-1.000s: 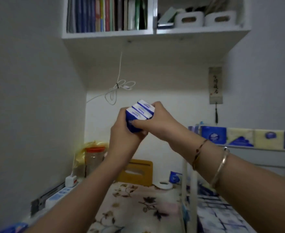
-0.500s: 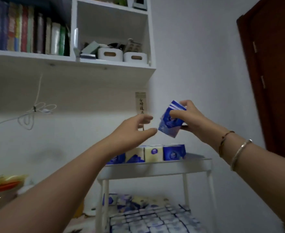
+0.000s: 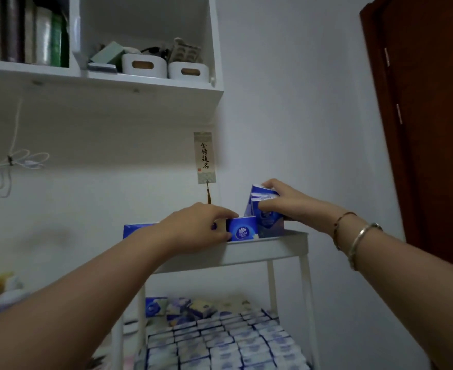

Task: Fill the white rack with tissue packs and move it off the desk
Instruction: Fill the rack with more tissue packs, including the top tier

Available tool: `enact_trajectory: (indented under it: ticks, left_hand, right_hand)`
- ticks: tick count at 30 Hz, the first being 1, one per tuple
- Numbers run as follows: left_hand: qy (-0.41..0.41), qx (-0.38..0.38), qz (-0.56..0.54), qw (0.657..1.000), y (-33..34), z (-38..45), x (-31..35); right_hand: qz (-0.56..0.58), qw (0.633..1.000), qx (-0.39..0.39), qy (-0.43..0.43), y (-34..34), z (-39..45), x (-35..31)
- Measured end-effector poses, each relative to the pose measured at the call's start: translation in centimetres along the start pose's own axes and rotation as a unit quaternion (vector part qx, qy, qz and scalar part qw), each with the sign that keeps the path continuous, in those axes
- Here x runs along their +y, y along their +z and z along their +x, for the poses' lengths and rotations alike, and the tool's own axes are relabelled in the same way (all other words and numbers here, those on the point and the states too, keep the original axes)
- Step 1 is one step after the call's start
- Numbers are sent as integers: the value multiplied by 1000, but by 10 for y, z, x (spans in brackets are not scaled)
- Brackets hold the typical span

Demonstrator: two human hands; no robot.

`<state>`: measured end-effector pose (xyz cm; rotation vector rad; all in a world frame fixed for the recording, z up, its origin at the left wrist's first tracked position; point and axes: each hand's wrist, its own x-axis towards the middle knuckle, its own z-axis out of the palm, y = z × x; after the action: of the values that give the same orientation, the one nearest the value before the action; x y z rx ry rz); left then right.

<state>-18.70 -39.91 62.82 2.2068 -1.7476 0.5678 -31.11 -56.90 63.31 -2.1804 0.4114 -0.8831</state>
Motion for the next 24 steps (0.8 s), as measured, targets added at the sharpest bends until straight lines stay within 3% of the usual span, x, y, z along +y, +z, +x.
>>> enact_trajectory:
  ticks: [11, 15, 18, 24]
  left_hand:
    - [-7, 29, 11, 999, 7, 0, -3]
    - [-6, 37, 17, 999, 8, -1, -2]
    - [-5, 46, 19, 999, 8, -3, -1]
    - [-8, 59, 27, 998, 10, -5, -1]
  right_hand:
    - [-74, 995, -62, 7, 1, -10, 20]
    - [-200, 978, -52, -30, 5, -6, 15]
    - [-202, 974, -101, -11, 6, -6, 8]
    - [-158, 987, 21, -6, 14, -3, 17]
